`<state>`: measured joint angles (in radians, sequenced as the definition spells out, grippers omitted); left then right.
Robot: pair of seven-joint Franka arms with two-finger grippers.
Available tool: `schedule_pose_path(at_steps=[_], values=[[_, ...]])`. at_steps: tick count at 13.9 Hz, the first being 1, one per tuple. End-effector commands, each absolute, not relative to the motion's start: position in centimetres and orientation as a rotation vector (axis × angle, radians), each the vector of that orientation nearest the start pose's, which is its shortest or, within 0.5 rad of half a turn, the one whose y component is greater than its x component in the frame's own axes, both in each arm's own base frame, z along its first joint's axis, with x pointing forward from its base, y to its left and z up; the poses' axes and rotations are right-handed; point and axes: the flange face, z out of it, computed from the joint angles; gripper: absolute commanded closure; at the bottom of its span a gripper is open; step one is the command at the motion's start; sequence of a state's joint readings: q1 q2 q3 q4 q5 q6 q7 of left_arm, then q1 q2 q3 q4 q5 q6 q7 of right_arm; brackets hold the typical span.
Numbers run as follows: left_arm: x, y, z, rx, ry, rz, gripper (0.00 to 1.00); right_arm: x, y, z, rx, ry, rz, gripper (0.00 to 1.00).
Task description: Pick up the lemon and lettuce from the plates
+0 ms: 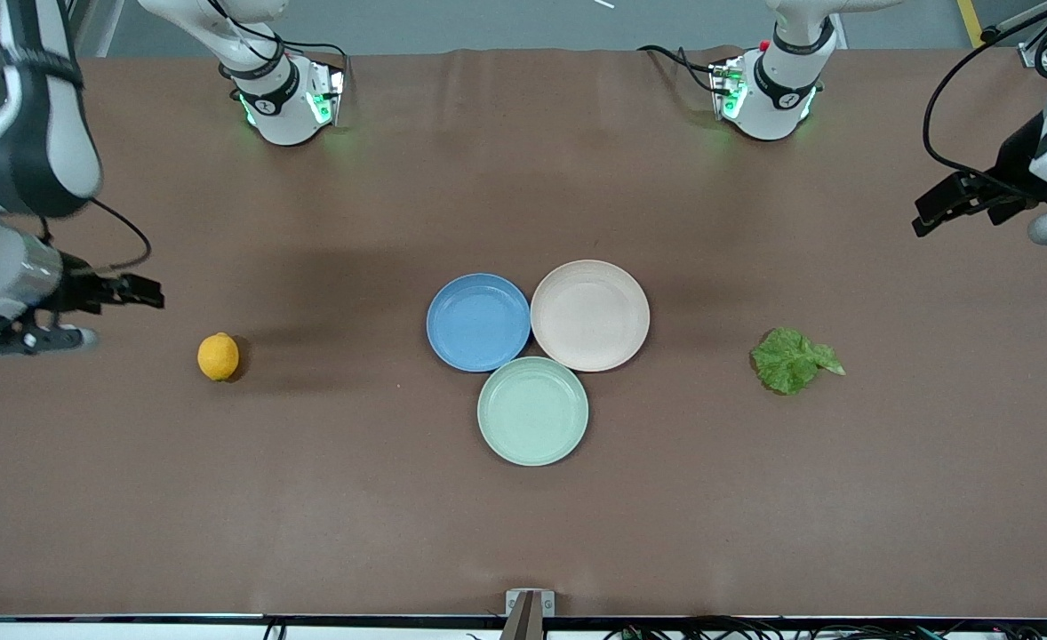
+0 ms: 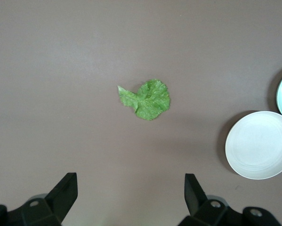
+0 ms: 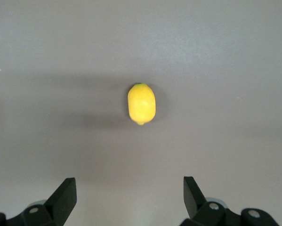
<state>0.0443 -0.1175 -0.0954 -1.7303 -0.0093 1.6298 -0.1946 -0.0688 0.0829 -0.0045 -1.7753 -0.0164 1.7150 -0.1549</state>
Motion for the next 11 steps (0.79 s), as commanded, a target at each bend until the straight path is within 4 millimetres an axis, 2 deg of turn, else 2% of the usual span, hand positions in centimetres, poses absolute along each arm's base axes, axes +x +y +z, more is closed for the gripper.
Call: schedule_pose_path(at_steps=[1,3,5,7,11], values=[[51.8,-3.5,62.1,-3.149,-0.192,-0.06,0.0,56.5,-2.7,54.5,-3.147,-0.144,0.248,0.0],[51.8,-4.3,62.2,-3.142,-0.167,-0.063,0.0,55.7,-1.5,57.6,-3.149,-0.172,0.226,0.0],[51.6,-5.9,62.2,-3.135,-0.123,-0.064,0.0,54.8,-0.9,59.6,-3.155,-0.186,0.171,0.01],[51.5,-6.6,62.2,-3.124,-0.097,-0.069,0.0,54.4,-0.7,60.5,-3.146,-0.183,0.142,0.01],[51.5,-6.4,62.3,-3.123,-0.102,-0.071,0.0,54.4,-1.0,61.8,-3.148,-0.171,0.096,0.01]])
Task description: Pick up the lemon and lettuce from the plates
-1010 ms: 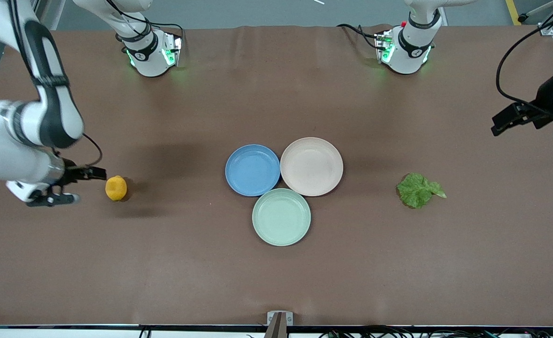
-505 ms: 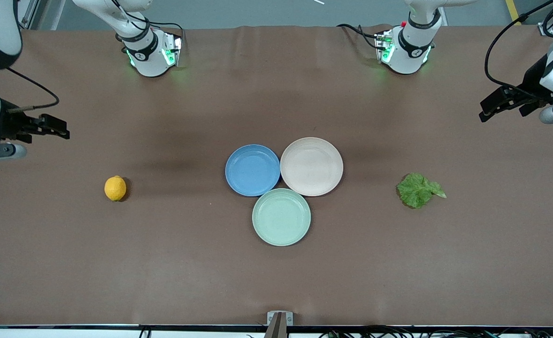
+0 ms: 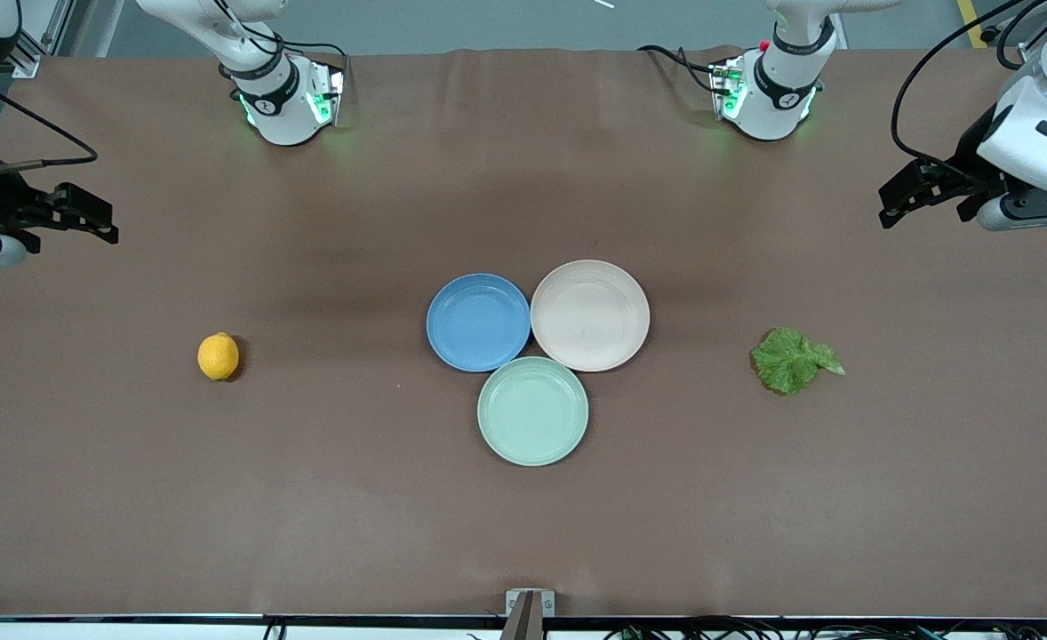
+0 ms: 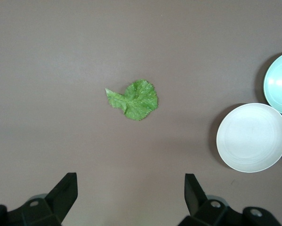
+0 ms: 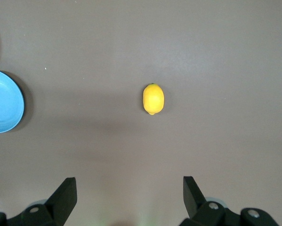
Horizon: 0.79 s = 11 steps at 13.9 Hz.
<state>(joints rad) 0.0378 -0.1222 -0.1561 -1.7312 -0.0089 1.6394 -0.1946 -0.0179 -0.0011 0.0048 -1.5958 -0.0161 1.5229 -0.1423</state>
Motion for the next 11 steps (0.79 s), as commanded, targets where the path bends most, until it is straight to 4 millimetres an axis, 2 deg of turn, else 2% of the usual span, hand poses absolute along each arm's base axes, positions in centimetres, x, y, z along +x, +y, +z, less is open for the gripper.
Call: schedule_pose_path(at_steps=[1,4,8,11], values=[[51.4,-6.3,62.4,-3.124,-0.105,-0.076,0.0,54.5,-1.1,61.7,-3.148,-0.169,0.094,0.01],[51.5,-5.6,62.9,-3.127,-0.129,-0.085,0.0,54.7,-1.2,61.6,-3.147,-0.166,0.091,0.01],[51.8,-5.3,64.7,-3.131,-0.159,-0.139,0.0,54.6,-1.2,61.7,-3.148,-0.161,0.089,0.01],[51.9,-4.2,64.7,-3.132,-0.167,-0.139,0.0,54.7,-1.2,61.7,-3.148,-0.162,0.084,0.01]])
